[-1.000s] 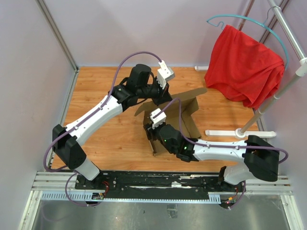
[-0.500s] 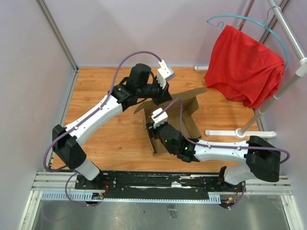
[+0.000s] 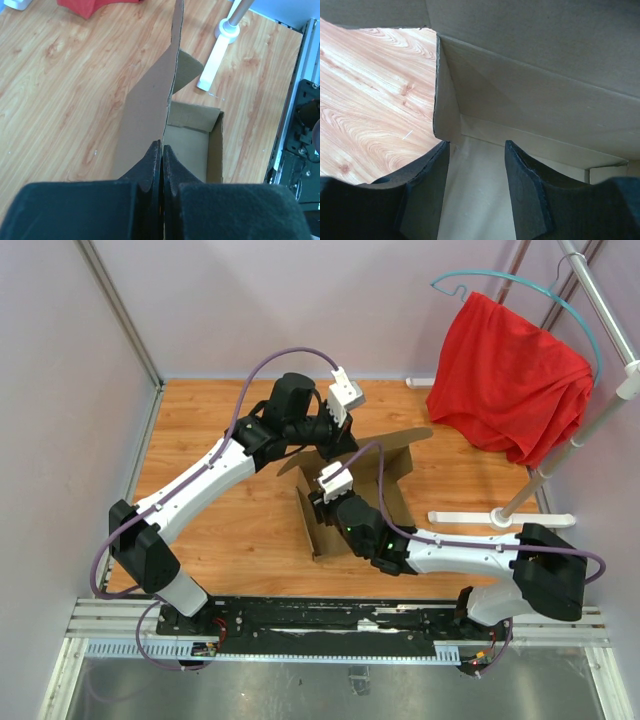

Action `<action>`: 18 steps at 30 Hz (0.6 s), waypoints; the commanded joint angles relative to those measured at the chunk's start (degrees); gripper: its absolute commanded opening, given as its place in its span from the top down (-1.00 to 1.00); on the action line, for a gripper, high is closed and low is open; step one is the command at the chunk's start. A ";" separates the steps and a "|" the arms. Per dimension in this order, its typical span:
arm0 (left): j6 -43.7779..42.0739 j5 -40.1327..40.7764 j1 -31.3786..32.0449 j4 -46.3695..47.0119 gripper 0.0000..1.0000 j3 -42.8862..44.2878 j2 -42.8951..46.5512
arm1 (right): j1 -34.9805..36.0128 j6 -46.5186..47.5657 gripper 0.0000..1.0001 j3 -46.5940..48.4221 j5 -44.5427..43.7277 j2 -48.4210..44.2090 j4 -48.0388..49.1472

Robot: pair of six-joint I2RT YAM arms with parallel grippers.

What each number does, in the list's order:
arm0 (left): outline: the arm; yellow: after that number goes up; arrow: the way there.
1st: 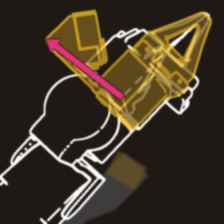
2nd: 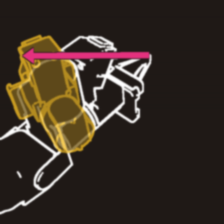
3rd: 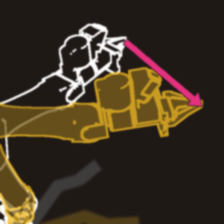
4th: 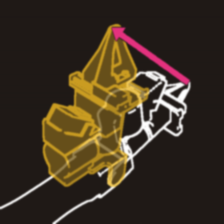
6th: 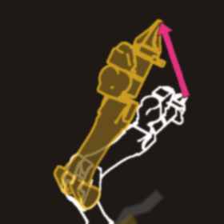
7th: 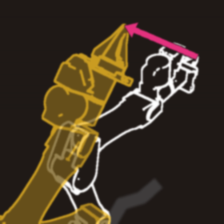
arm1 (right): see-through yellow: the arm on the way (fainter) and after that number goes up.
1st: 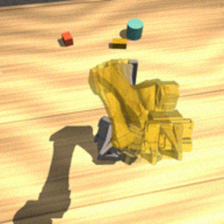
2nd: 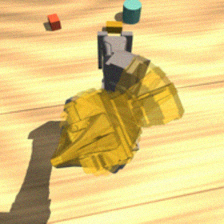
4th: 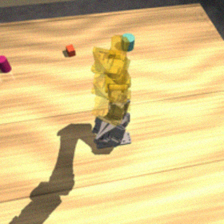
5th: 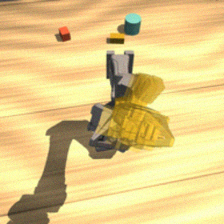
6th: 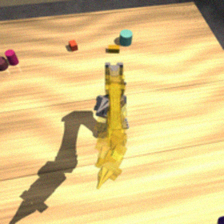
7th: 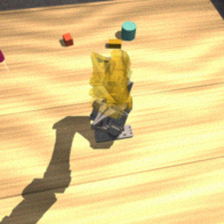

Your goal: Fold the paper box

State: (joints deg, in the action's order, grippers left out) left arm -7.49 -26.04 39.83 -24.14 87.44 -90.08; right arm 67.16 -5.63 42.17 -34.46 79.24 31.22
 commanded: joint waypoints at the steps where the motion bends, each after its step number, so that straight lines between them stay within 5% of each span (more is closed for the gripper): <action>1: 0.66 -1.45 0.07 -4.57 0.99 0.40 -0.53 | -0.88 -0.14 0.02 -0.34 -0.31 -1.61 3.78; 10: 2.27 -1.46 0.07 -1.65 1.00 -3.76 0.53 | -0.80 -6.01 -0.10 -6.46 12.31 -11.39 -2.63; 18: 5.45 -1.99 0.12 4.00 0.99 -11.12 4.35 | -0.71 -9.68 -0.17 -10.95 15.75 -33.41 -24.35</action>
State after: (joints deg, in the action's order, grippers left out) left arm -4.47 -28.14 39.83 -22.00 79.13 -88.95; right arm 67.09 -12.12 33.08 -20.67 55.22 19.44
